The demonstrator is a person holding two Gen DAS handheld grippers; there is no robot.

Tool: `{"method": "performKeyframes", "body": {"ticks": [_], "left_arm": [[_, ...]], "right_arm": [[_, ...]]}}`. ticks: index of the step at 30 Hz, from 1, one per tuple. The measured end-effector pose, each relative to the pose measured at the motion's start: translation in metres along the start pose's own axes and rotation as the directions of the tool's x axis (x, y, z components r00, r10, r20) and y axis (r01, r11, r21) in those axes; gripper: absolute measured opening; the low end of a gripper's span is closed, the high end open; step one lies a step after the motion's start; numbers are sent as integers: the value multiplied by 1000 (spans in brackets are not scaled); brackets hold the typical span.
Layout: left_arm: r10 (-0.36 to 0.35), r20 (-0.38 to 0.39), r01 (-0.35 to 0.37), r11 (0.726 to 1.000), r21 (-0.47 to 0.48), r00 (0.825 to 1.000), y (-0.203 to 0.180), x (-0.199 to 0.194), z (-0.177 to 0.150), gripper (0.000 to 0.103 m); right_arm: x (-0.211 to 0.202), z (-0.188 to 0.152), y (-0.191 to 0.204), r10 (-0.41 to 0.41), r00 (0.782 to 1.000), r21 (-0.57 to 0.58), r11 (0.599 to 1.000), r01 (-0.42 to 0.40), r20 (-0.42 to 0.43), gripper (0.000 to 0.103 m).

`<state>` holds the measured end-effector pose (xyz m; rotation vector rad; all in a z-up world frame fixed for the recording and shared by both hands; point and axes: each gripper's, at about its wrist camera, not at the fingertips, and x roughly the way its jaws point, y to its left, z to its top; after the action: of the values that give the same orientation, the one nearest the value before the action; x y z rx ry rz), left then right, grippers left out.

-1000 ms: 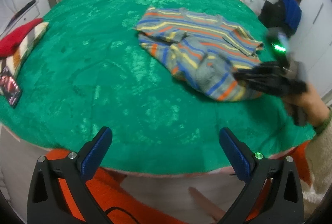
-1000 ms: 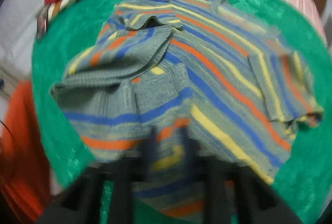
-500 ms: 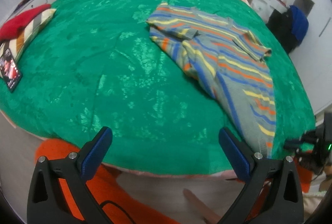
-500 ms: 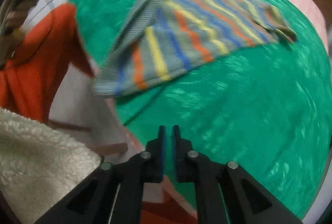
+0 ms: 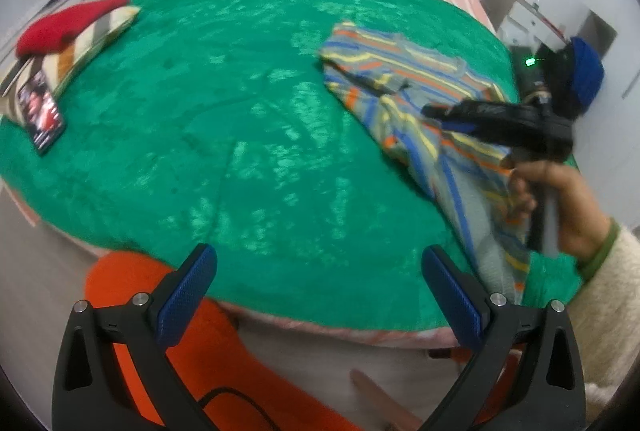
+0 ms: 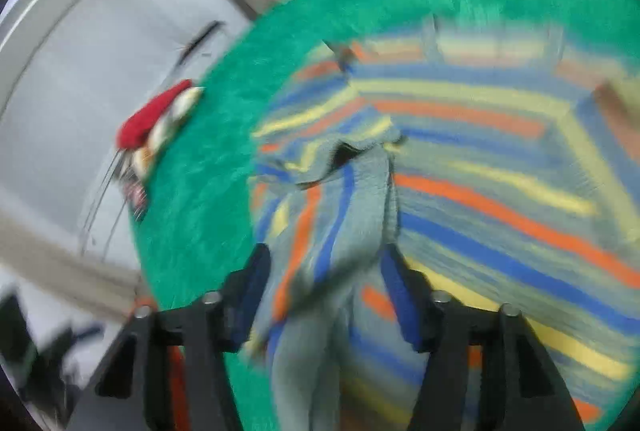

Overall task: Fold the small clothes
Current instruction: 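Grasp the striped sweater's hem with the right tool while the left tool grasps it too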

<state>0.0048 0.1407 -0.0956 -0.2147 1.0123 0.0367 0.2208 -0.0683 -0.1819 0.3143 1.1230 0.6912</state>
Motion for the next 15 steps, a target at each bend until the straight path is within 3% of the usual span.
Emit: {"method": "performKeyframes", "body": {"ticks": [1, 3, 4, 6, 7, 8, 9, 10, 13, 15], "left_arm": [[13, 7, -13, 1000, -19, 1000, 10, -3, -2, 102], [37, 23, -36, 998, -47, 999, 26, -7, -2, 102], [52, 34, -50, 997, -64, 998, 35, -8, -1, 102], [70, 53, -64, 992, -106, 996, 53, -6, 5, 102], [70, 57, -62, 988, -138, 996, 64, -3, 10, 102], [62, 65, -51, 986, -157, 996, 70, -1, 13, 102], [49, 76, -36, 985, -168, 996, 75, 2, 16, 102], [39, 77, -26, 986, -165, 996, 77, 6, 19, 102], [4, 2, -4, 997, -77, 1000, 70, 37, 25, 102], [1, -53, -2, 1000, -21, 999, 62, 58, 22, 102]], "right_arm": [[9, 3, 6, -1, 1000, 5, 1000, 1, -10, 8], [14, -13, 57, 34, 999, -131, 991, -34, -4, 8], [16, -30, 96, 89, 995, -256, 962, -98, -46, 8], [21, -70, 152, 121, 983, -449, 877, -170, -135, 9], [23, -98, 178, 98, 978, -547, 816, -184, -183, 14], [24, -125, 197, 83, 970, -611, 763, -210, -230, 26], [22, -143, 205, 99, 956, -627, 736, -256, -275, 35], [19, -156, 207, 110, 948, -628, 725, -283, -300, 52], [-17, -175, 181, 139, 953, -583, 764, -277, -271, 54], [-59, -165, 131, 146, 975, -455, 866, -207, -166, 54]]}}
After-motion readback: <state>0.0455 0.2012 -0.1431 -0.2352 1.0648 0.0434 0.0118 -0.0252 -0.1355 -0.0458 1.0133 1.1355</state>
